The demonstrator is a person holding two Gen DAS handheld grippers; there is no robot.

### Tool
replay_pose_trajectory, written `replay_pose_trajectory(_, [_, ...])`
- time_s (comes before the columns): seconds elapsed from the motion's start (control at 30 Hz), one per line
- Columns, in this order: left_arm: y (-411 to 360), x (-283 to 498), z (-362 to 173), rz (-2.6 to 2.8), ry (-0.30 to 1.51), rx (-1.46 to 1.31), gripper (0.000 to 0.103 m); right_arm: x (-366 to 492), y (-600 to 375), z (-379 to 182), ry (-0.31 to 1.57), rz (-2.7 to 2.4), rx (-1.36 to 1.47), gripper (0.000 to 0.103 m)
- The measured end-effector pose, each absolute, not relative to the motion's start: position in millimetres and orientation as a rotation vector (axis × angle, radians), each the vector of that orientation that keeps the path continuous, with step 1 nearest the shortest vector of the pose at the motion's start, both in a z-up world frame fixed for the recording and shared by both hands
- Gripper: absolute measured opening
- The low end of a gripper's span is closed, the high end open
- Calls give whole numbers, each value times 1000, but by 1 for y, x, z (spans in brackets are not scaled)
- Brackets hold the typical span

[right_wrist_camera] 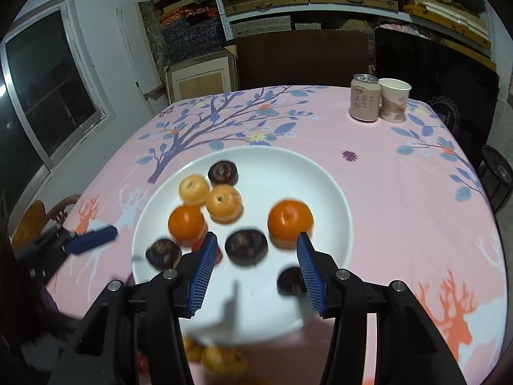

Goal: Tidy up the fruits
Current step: 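Carry the tomato and yellow fruit to the white plate and release both, then grasp a red tomato with the right gripper while the left grasps another tomato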

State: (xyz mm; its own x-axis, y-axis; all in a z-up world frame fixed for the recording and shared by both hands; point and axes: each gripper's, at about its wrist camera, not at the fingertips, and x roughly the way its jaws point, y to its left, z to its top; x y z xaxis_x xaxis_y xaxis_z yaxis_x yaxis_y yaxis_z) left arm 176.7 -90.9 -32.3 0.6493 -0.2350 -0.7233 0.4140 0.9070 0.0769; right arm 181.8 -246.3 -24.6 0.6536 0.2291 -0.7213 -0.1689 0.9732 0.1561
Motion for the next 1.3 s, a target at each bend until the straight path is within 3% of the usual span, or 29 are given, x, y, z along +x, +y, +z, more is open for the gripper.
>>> replay_pose_trajectory(0.2, [-67,121,-50,-376,821,233,89,97,-239,-48,845,182,32,53])
replay_pose_trajectory(0.63, [-42,71,-84,-317,881,203,89,68,-200,-86,912,214,-24,54])
replay_pose_trajectory(0.87, [-43,72,-87,-316,893,202,89,85,-195,-95,933,188,-27,47])
replay_pose_trajectory(0.93, [-47,72,-87,-317,892,213,89,87,-196,-96,940,185,-18,28])
replay_pose_trajectory(1.3, [-72,83,-85,-301,864,262,89,52,-222,-79,821,232,90,29])
